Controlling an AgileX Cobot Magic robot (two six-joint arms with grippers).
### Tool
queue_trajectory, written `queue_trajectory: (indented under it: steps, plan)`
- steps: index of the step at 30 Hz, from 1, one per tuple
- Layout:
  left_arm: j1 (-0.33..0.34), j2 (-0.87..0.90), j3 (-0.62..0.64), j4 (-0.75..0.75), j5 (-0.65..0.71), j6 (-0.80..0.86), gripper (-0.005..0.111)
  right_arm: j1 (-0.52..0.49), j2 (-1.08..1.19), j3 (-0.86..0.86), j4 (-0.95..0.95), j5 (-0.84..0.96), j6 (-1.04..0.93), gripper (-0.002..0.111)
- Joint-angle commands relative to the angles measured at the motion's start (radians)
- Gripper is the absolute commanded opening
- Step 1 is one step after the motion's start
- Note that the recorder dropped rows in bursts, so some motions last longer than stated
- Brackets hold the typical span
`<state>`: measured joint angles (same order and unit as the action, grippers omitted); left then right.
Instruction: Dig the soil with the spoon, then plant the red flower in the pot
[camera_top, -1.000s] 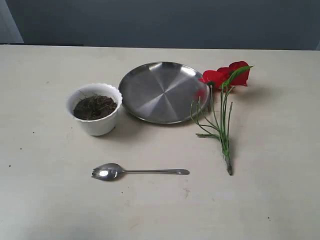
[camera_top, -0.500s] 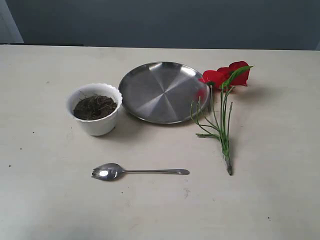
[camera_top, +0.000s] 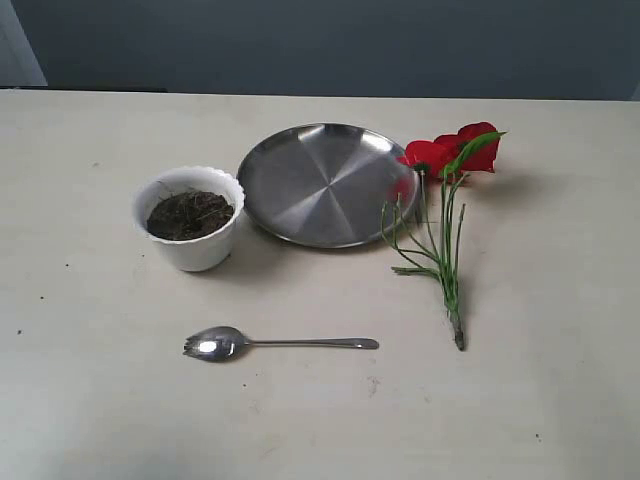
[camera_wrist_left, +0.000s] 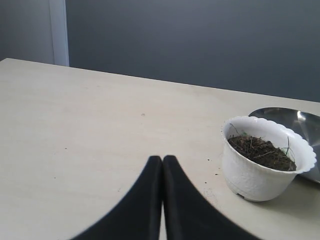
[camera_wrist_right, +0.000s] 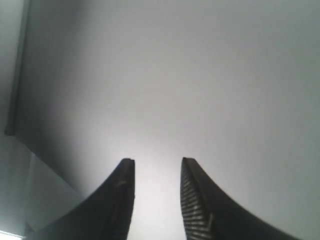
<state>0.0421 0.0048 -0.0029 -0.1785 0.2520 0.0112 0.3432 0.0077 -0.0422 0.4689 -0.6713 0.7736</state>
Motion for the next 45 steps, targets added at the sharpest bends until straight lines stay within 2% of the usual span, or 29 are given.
queue_trajectory:
  steps: [1,2,4,5,6,7,9,11,13,14,17,20,22,26,29,31,34,37,39,41,42,45]
  plan:
    - [-0.006,-0.005,0.003,0.002,-0.012,-0.001,0.000,-0.004,0.034,-0.098,-0.086,-0.020,-0.071,0.031]
    - [-0.006,-0.005,0.003,0.002,-0.012,-0.001,0.000,-0.004,0.052,-0.121,-0.097,-0.020,-0.100,0.031]
    - [-0.006,-0.005,0.003,0.002,-0.012,-0.001,0.000,-0.004,0.147,-0.246,-0.239,0.106,-0.176,0.031]
    - [-0.006,-0.005,0.003,0.002,-0.012,-0.001,0.000,-0.004,0.218,-0.344,-0.449,0.243,-0.172,0.031]
    - [-0.006,-0.005,0.003,0.002,-0.012,-0.001,0.000,-0.004,0.291,-0.440,-0.697,0.367,-0.070,0.031]
    - [-0.006,-0.005,0.003,0.002,-0.012,-0.001,0.000,0.001,0.371,-0.534,-0.975,0.472,0.138,0.031]
    - [-0.006,-0.005,0.003,0.002,-0.012,-0.001,0.000,0.039,0.478,-0.638,-1.385,0.544,0.456,0.031]
    - [-0.006,-0.005,0.003,0.002,-0.012,-0.001,0.000,0.119,0.603,-0.738,-1.960,0.420,0.816,0.031]
    - [-0.006,-0.005,0.003,0.002,-0.012,-0.001,0.000,0.169,0.708,-0.807,-2.213,0.294,1.111,0.031]
    - [-0.006,-0.005,0.003,0.002,-0.012,-0.001,0.000,0.189,0.769,-0.837,-2.213,0.231,1.172,0.031]
    - [-0.006,-0.005,0.003,0.002,-0.012,-0.001,0.000,0.225,0.928,-0.891,-2.213,0.129,1.179,0.031]
    - [-0.006,-0.005,0.003,0.002,-0.012,-0.001,0.000,0.237,1.050,-0.912,-2.213,0.177,1.104,0.031]
    - [-0.006,-0.005,0.003,0.002,-0.012,-0.001,0.000,0.239,1.129,-0.919,-2.213,0.330,1.014,0.031]
    - [-0.006,-0.005,0.003,0.002,-0.012,-0.001,0.000,0.239,1.240,-0.919,-2.213,0.765,0.914,0.031]
    - [-0.006,-0.005,0.003,0.002,-0.012,-0.001,0.000,0.239,1.280,-0.925,-2.213,1.004,0.676,0.031]
    - [-0.006,-0.005,0.003,0.002,-0.012,-0.001,0.000,0.239,1.296,-0.958,-2.074,1.139,0.435,0.031]
    - [-0.006,-0.005,0.003,0.002,-0.012,-0.001,0.000,0.239,1.338,-1.091,-1.755,1.259,0.050,0.031]
    - [-0.006,-0.005,0.003,0.002,-0.012,-0.001,0.000,0.239,1.395,-1.273,-1.265,1.388,-0.367,0.024]
    - [-0.006,-0.005,0.003,0.002,-0.012,-0.001,0.000,0.239,1.444,-1.401,-0.911,1.516,-0.675,0.014]
    - [-0.006,-0.005,0.003,0.002,-0.012,-0.001,0.000,0.244,1.485,-1.489,-0.721,1.629,-0.818,0.007]
    - [-0.006,-0.005,0.003,0.002,-0.012,-0.001,0.000,0.257,1.502,-1.521,-0.683,1.677,-0.829,0.006]
    - [-0.006,-0.005,0.003,0.002,-0.012,-0.001,0.000,0.338,1.521,-1.534,-0.692,1.763,-0.838,0.006]
